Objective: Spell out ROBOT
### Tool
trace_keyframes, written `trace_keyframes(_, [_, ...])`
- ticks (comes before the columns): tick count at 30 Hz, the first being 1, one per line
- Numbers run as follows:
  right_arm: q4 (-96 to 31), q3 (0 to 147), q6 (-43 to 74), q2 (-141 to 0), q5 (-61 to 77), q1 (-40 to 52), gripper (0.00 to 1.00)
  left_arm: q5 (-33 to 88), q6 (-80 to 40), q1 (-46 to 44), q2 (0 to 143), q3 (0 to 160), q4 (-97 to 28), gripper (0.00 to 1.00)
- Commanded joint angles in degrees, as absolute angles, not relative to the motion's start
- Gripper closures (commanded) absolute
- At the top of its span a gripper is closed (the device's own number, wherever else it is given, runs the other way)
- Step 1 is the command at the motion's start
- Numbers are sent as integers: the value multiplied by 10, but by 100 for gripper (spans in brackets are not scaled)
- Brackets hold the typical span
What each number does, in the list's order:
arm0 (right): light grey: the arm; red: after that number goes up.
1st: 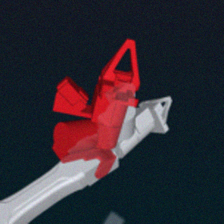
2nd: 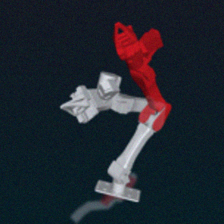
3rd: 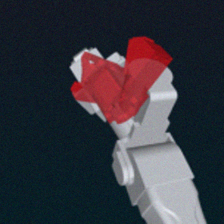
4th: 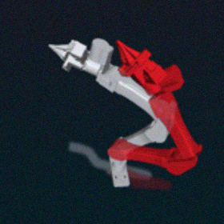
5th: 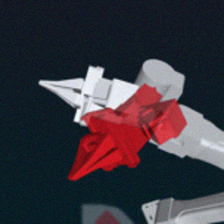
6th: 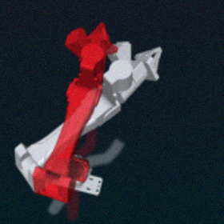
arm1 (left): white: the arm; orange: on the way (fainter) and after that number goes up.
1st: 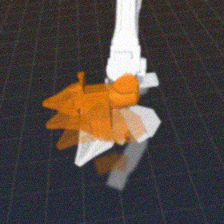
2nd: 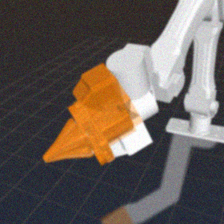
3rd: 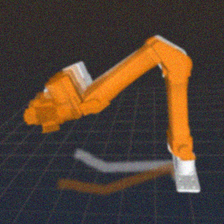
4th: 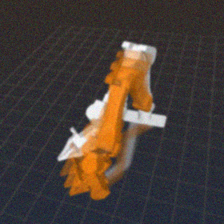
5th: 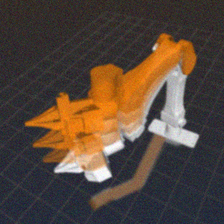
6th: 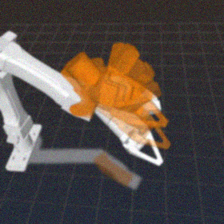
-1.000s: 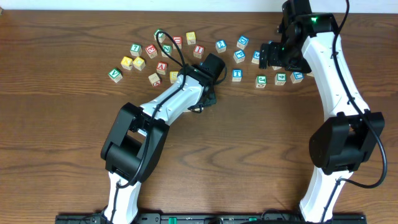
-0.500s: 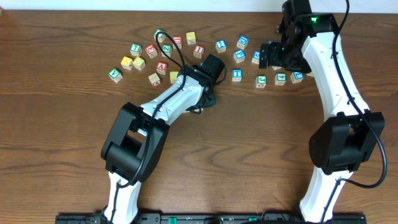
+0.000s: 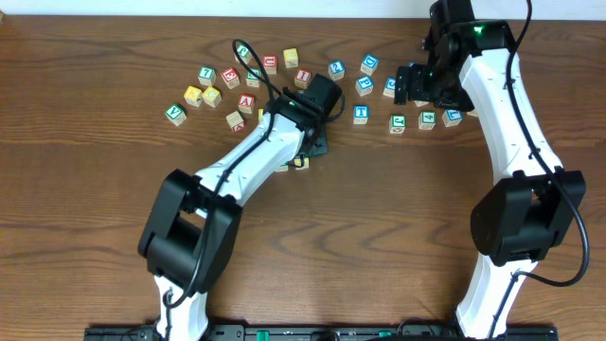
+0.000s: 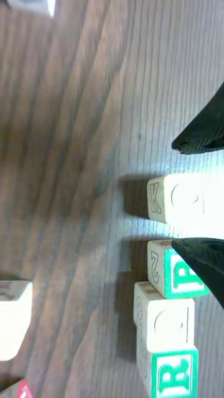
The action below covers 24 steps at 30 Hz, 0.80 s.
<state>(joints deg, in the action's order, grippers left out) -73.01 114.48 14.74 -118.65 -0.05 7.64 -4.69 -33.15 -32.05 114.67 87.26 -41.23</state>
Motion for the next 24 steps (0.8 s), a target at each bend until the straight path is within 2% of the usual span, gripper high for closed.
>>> trace_keyframes(1, [-730, 1146, 145, -1178, -10, 79, 1, -54, -322, -328, 1133, 885, -413, 57])
trace_keyframes(6, [-730, 1146, 145, -1178, -10, 79, 1, -50, -322, -349, 1137, 884, -404, 58])
trace_keyframes(7, [-731, 1146, 145, -1178, -10, 79, 1, -50, -322, -354, 1139, 884, -402, 62])
trace_keyframes(14, [-731, 1146, 145, -1178, -10, 79, 1, -50, -358, -366, 1167, 883, -396, 67])
trace_keyframes(24, [-731, 1146, 145, -1178, -10, 79, 1, -49, -359, -368, 1192, 883, -395, 67])
